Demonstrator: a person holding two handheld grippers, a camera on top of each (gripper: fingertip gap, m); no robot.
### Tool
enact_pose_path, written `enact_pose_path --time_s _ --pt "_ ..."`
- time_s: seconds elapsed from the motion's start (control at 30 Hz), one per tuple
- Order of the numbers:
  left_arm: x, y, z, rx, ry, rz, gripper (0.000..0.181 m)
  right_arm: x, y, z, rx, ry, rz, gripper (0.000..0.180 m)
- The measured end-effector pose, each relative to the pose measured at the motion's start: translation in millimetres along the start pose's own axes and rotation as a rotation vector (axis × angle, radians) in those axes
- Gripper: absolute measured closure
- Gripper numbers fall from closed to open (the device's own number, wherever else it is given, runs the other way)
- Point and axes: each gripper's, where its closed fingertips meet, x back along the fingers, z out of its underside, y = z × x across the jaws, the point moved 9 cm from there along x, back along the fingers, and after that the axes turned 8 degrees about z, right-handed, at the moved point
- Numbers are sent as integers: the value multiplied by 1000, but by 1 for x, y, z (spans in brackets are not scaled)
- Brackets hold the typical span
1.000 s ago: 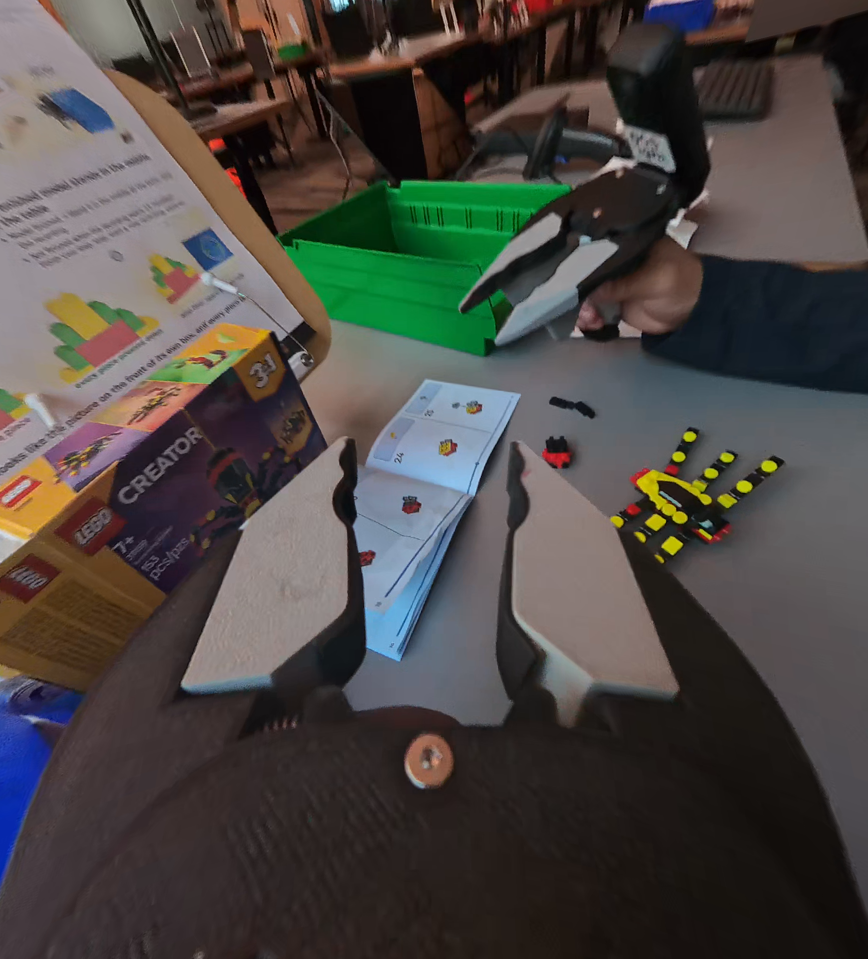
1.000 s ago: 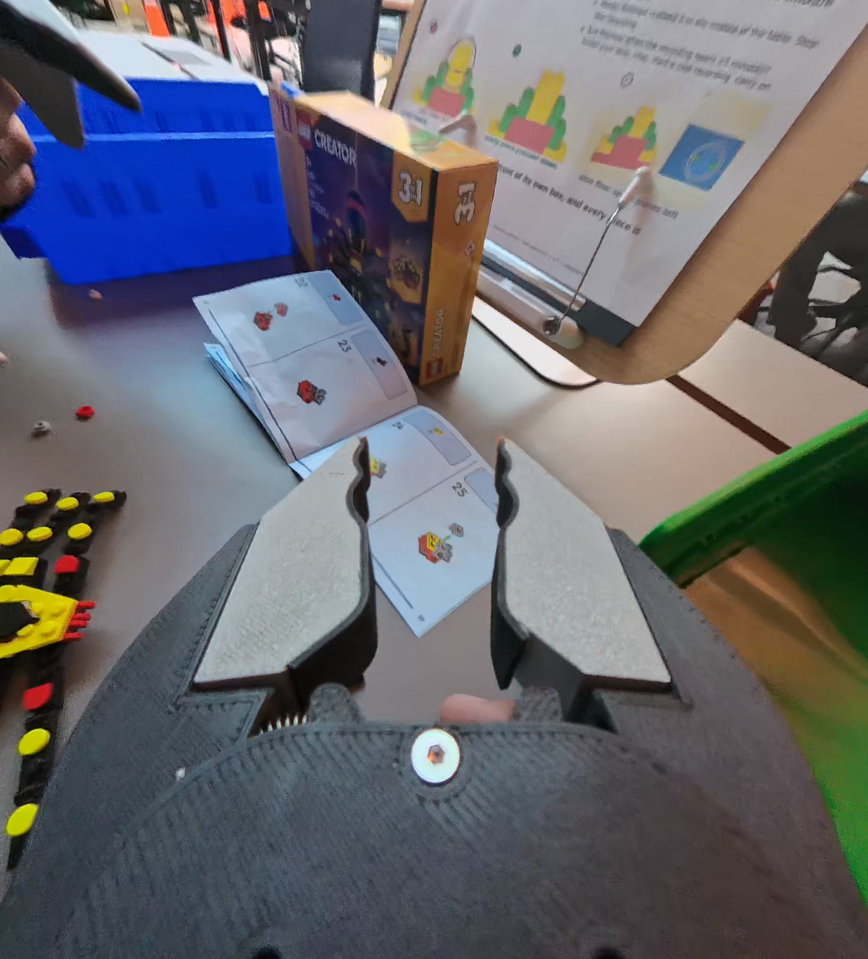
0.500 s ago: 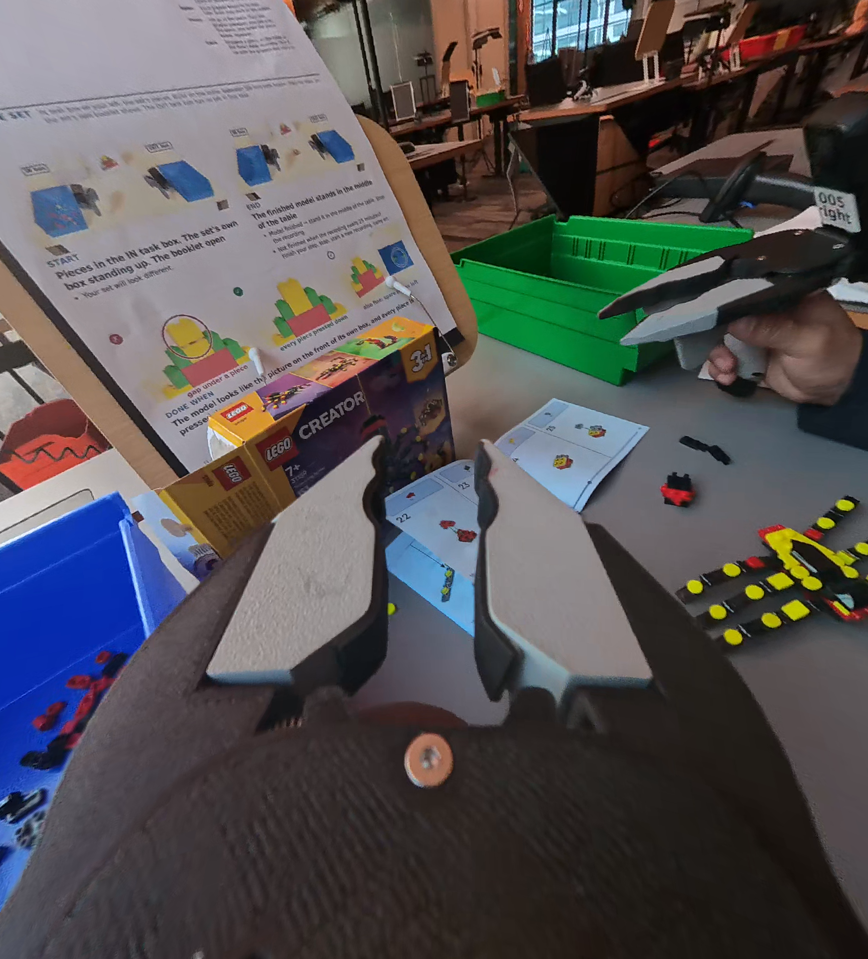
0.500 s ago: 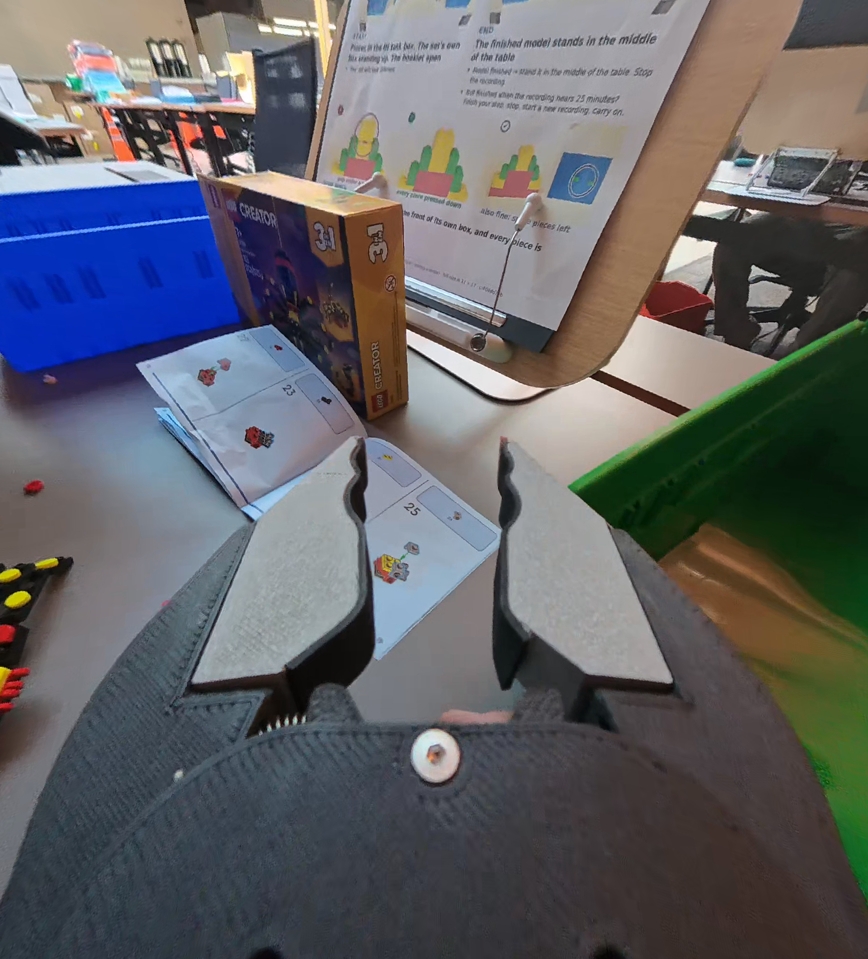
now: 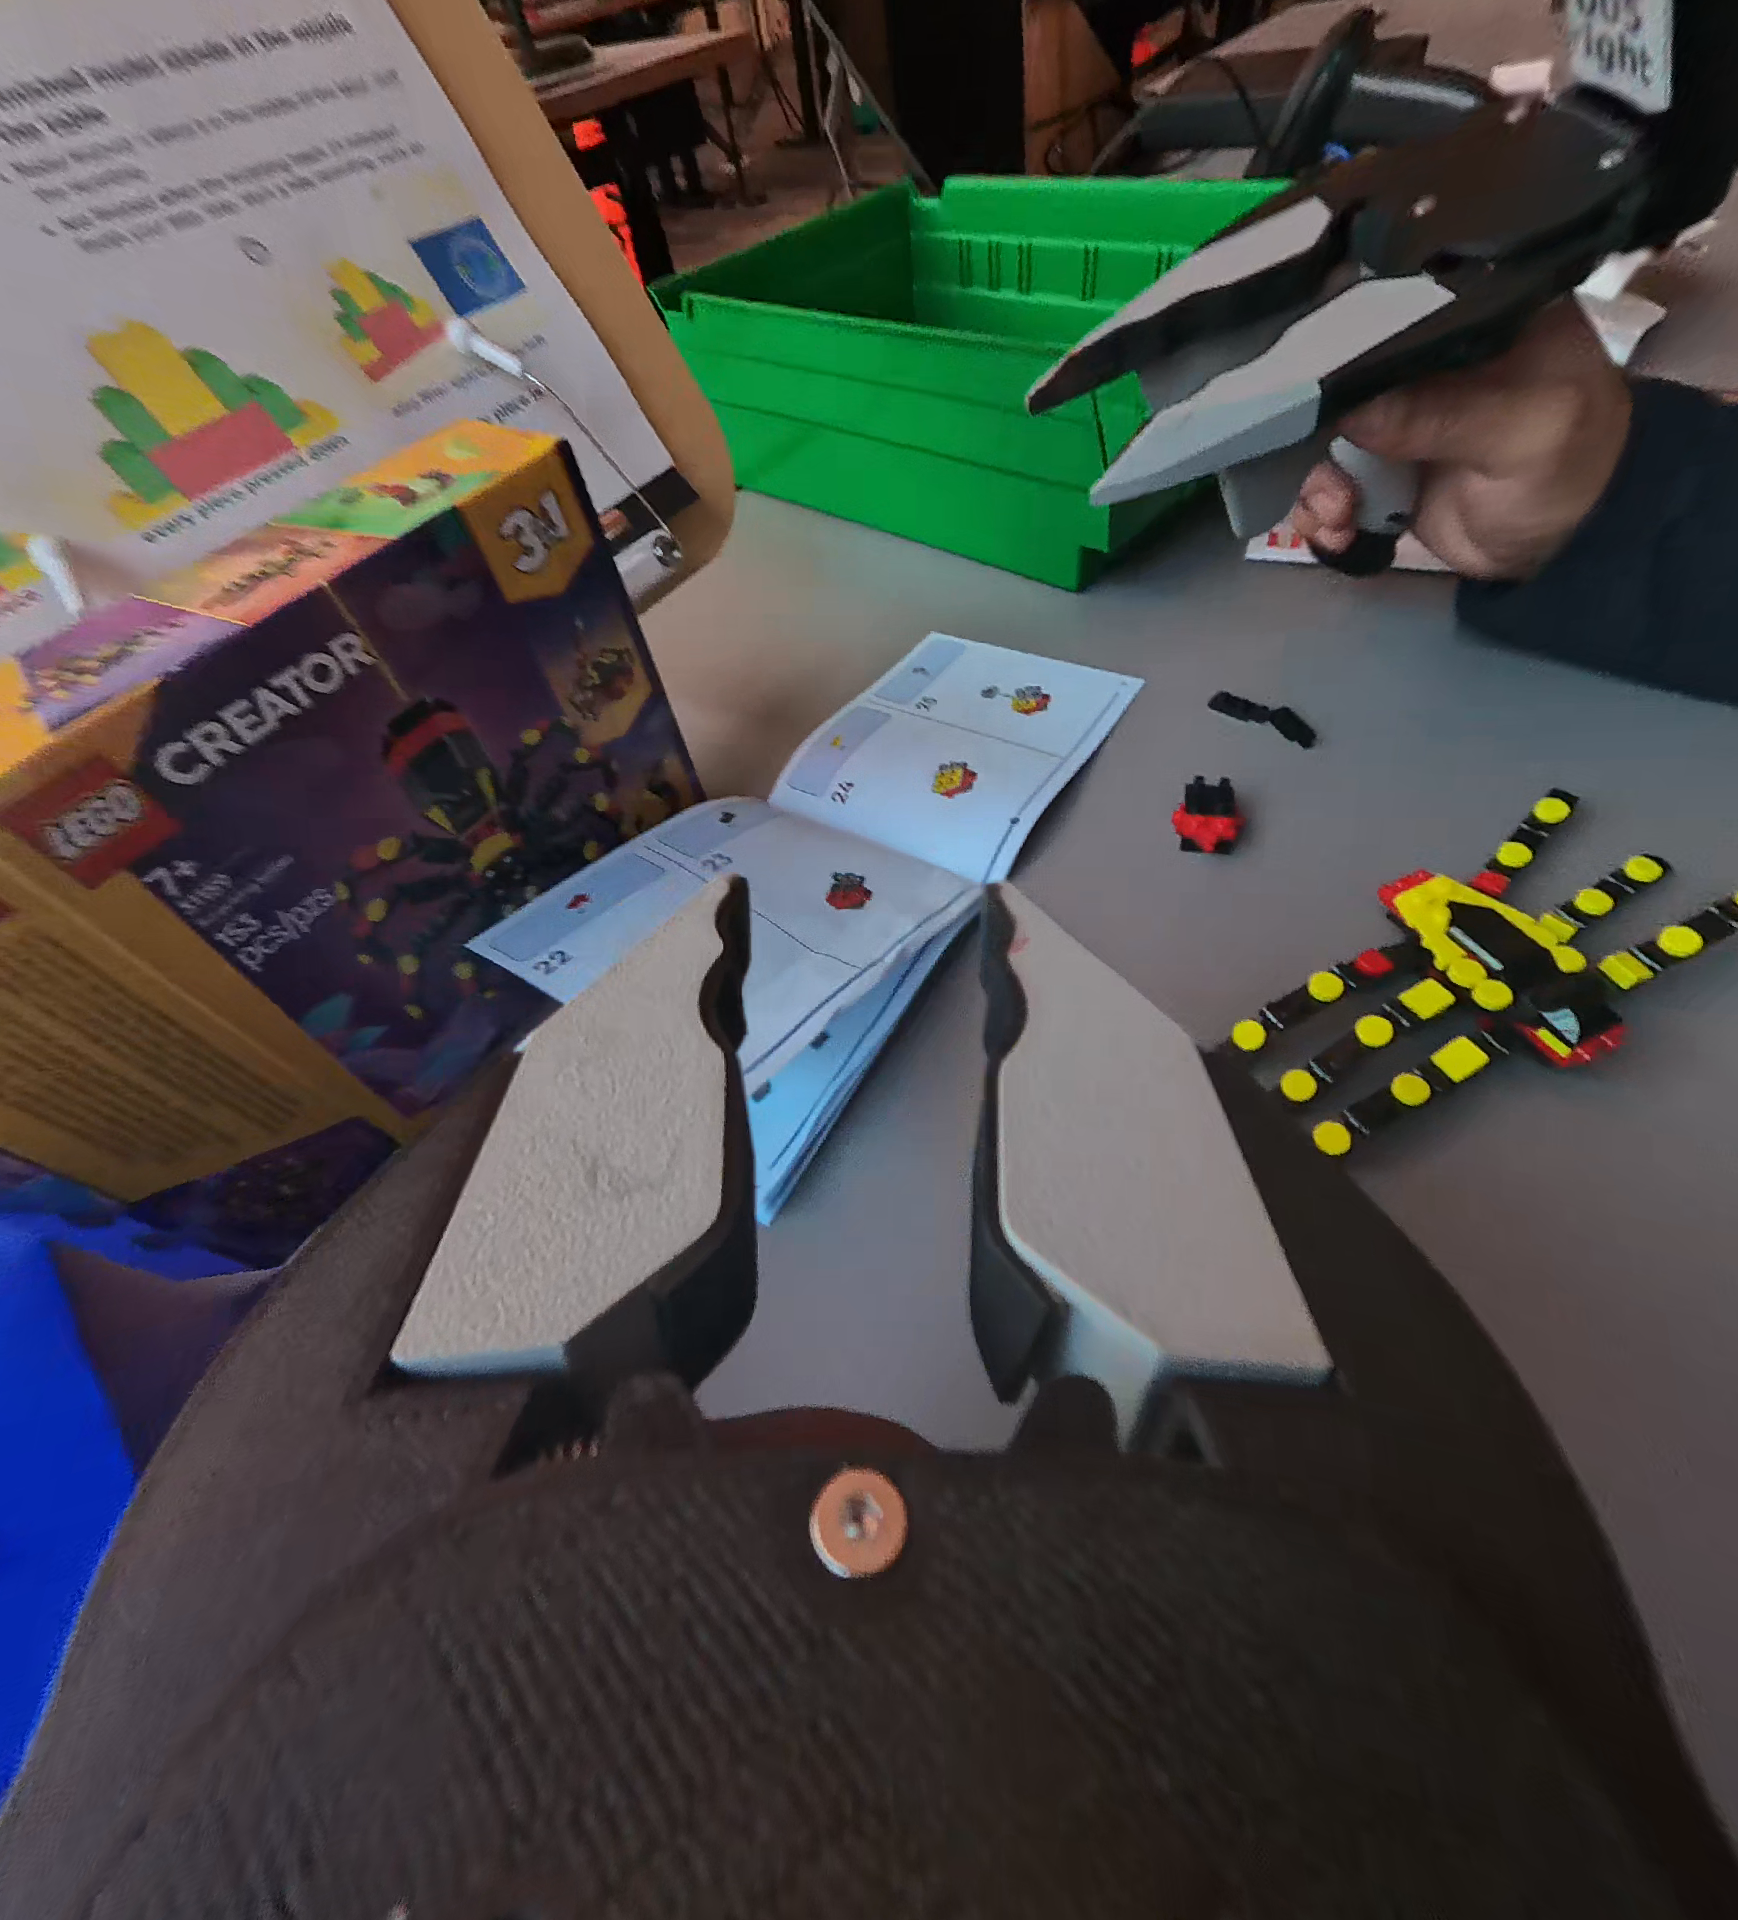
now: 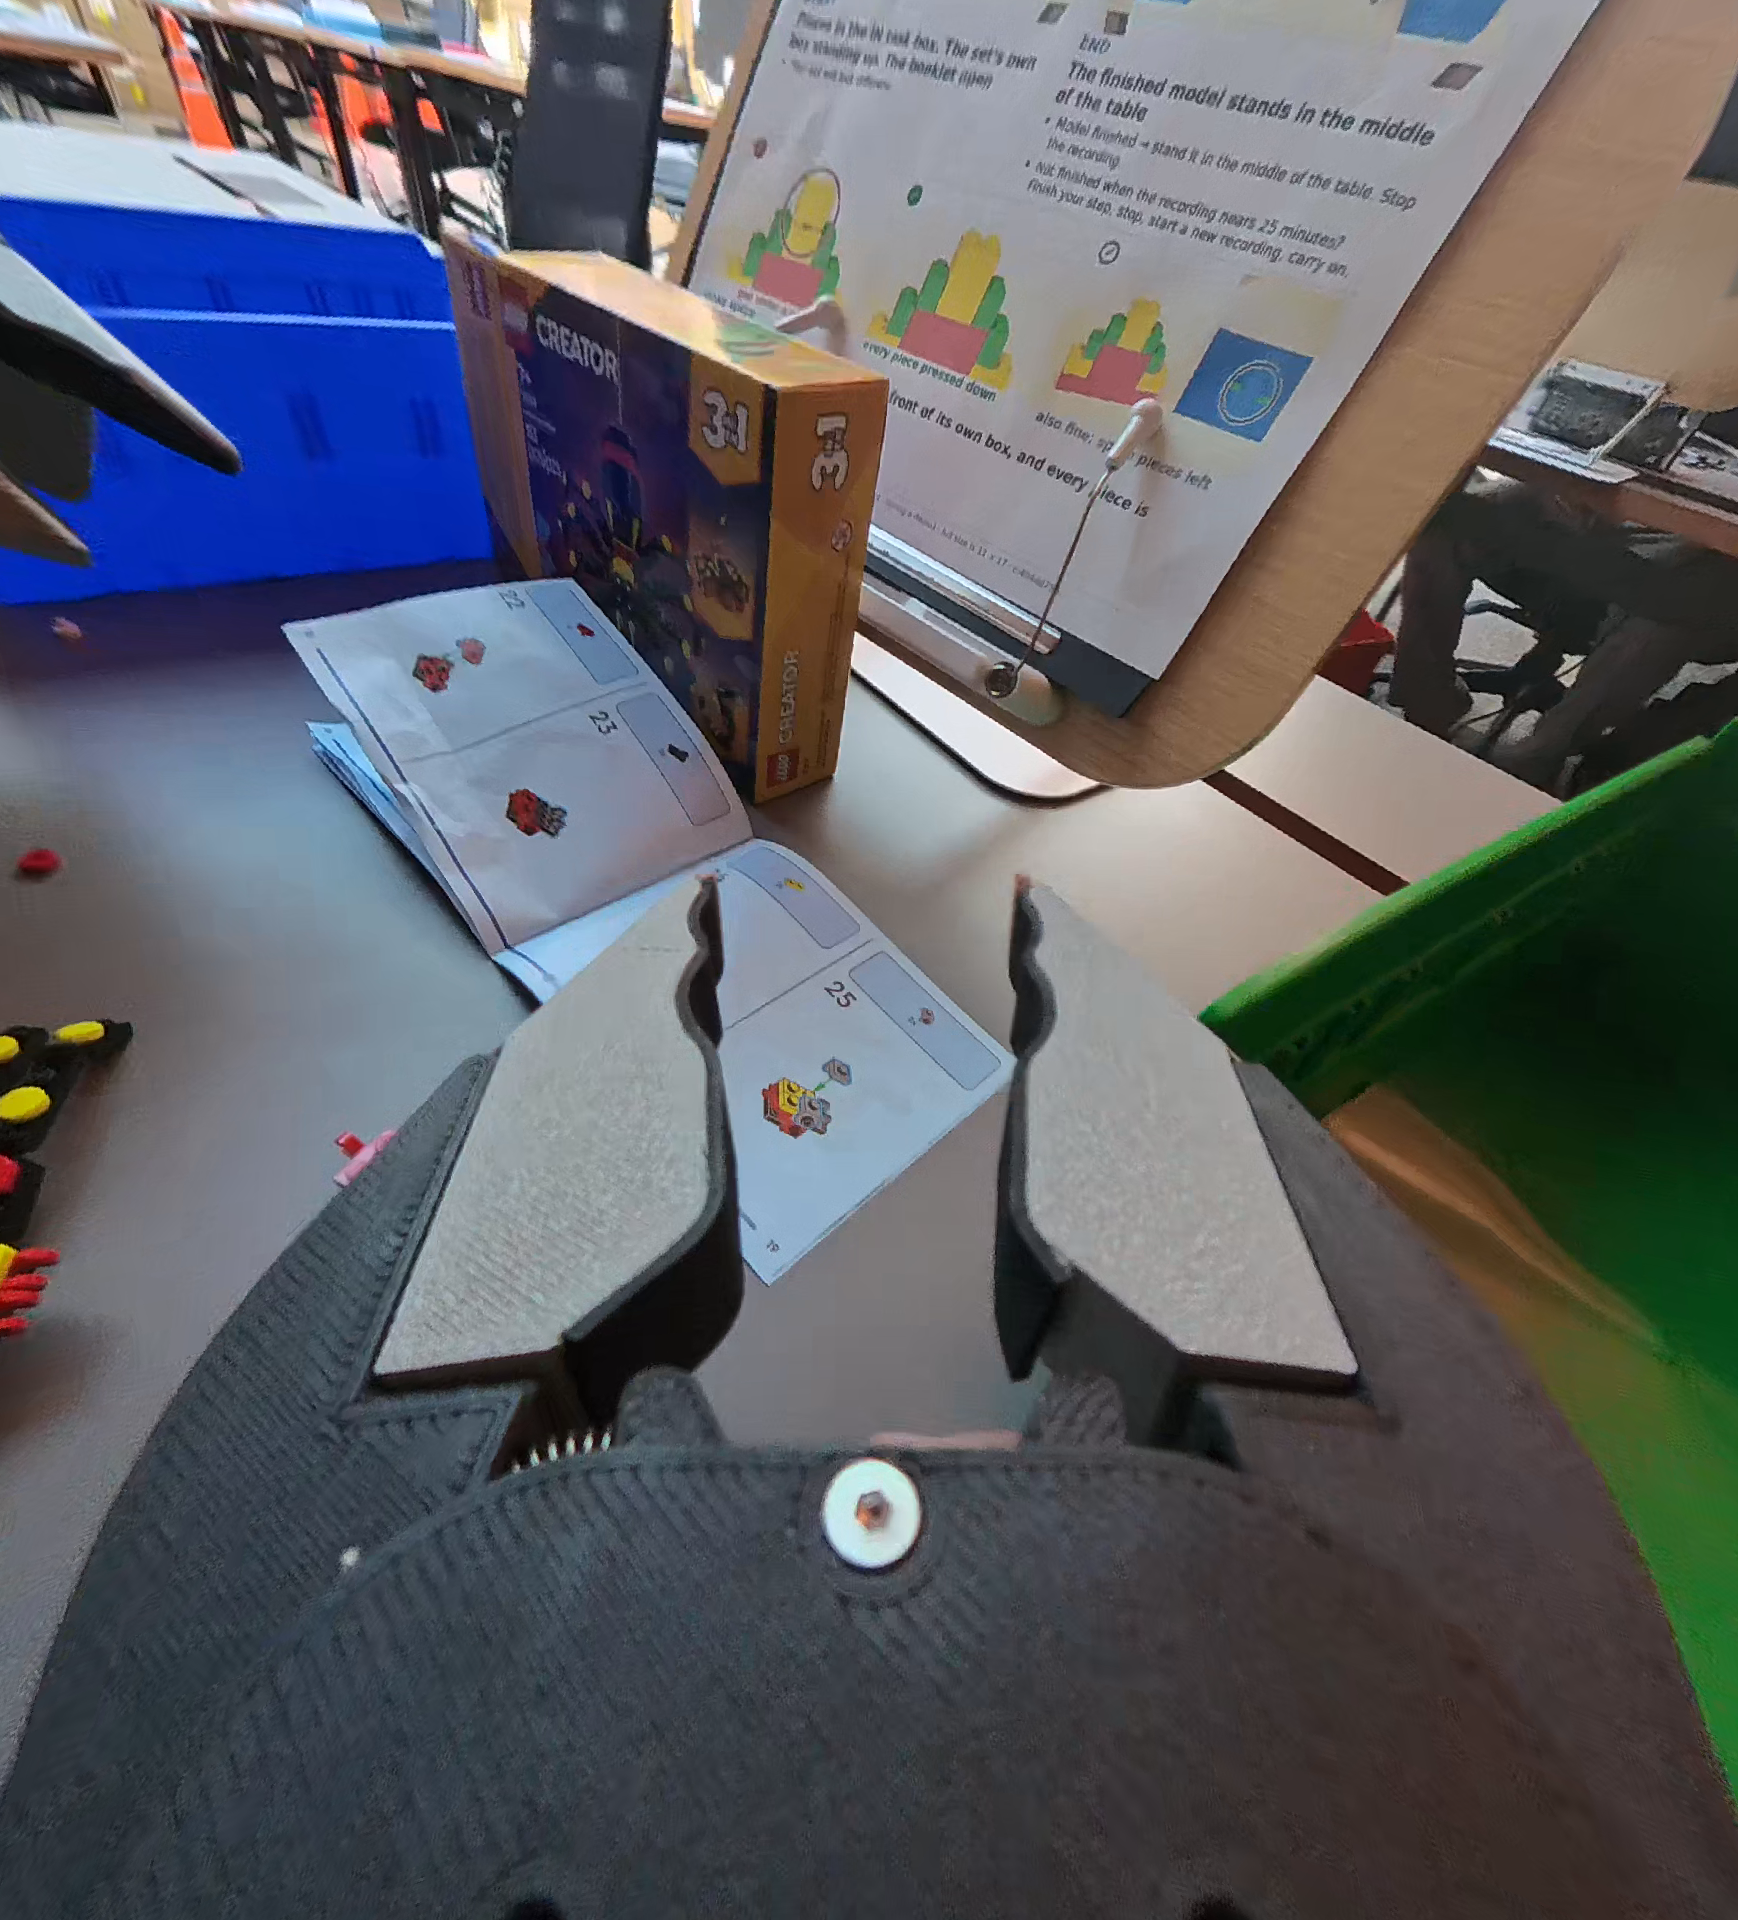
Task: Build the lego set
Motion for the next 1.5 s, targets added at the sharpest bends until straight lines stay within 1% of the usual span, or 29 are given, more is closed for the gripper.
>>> enact_pose_path --time_s 0.03,0.13,0.2,0.27,0.4,0.6,0.83,1.07,1.5 --pt "-4 -2 4 4 16 14 139 0 1 0 21 19 10 127" --pt "-13 -11 9 76 23 134 139 0 9 -2 89 68 -37 120" --pt "-16 -14 12 114 24 187 140 0 13 -3 135 99 -39 115" --pt "-19 -15 14 101 39 181 139 0 16 -5 164 106 -41 115" --pt "-24 -16 19 83 65 182 140 0 16 -6 156 106 -49 116" --pt "-26 -23 20 113 72 263 139 -2 18 -4 186 123 -69 115" --pt "-25 -21 23 67 93 233 139 1 15 -8 174 72 -31 119" --pt "-26 -19 27 91 103 246 140 -3 11 -2 114 85 -44 121" --pt "-31 -13 34 134 115 250 143 -2 13 -2 124 70 -44 124"
